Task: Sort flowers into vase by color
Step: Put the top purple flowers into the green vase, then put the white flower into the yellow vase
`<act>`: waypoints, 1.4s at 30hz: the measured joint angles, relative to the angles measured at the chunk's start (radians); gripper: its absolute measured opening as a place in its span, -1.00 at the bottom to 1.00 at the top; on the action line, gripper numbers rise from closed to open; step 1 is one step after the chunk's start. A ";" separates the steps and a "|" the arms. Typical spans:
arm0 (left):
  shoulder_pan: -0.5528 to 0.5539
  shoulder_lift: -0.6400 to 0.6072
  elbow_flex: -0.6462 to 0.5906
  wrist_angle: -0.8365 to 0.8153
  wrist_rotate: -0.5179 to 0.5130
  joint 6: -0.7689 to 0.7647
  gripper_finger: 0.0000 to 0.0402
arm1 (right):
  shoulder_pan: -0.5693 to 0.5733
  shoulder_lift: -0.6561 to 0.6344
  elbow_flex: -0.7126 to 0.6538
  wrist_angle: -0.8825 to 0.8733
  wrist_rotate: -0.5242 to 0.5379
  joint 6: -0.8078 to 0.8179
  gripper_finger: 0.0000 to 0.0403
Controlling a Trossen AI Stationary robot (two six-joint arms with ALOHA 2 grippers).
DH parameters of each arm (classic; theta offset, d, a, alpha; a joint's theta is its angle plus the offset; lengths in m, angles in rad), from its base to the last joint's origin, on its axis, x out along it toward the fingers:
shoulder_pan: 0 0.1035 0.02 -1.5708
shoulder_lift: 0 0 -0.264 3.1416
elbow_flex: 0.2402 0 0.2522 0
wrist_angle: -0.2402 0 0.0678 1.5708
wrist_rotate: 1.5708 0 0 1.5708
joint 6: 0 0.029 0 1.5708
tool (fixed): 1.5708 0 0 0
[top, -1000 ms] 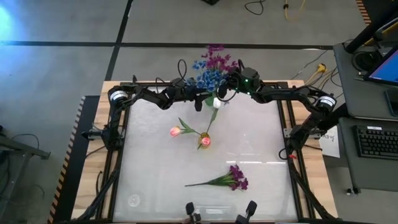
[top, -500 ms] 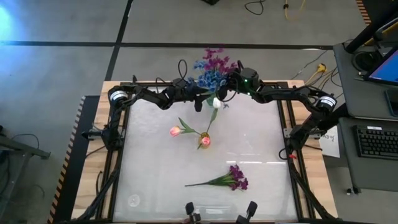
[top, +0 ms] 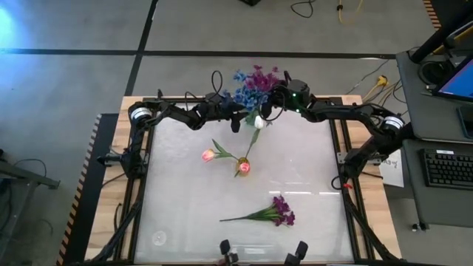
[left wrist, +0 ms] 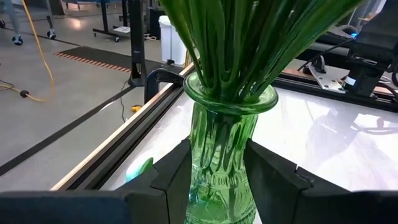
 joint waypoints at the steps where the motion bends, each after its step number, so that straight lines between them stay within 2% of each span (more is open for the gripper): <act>1: 0.000 0.000 0.000 -0.001 0.000 0.000 -0.34 | 0.000 -0.010 0.000 -0.007 -0.012 0.009 -0.20; 12: 0.001 0.000 0.000 -0.016 -0.009 -0.002 -0.34 | 0.000 -0.127 0.000 -0.259 -0.013 0.071 0.03; 22: 0.001 -0.051 0.000 -0.063 -0.008 -0.045 -0.34 | 0.000 -0.177 0.000 -0.326 -0.012 0.059 0.19; 28: 0.003 -0.132 0.000 -0.281 -0.008 -0.109 -0.34 | 0.000 -0.197 0.000 -0.370 -0.011 0.048 0.27; 35: 0.011 -0.229 0.000 -0.538 -0.008 -0.036 -0.34 | 0.000 -0.208 0.000 -0.391 -0.011 0.048 0.29; 42: 0.075 -0.308 0.000 -0.820 -0.009 0.073 -0.34 | 0.000 -0.208 0.000 -0.394 -0.011 0.049 0.28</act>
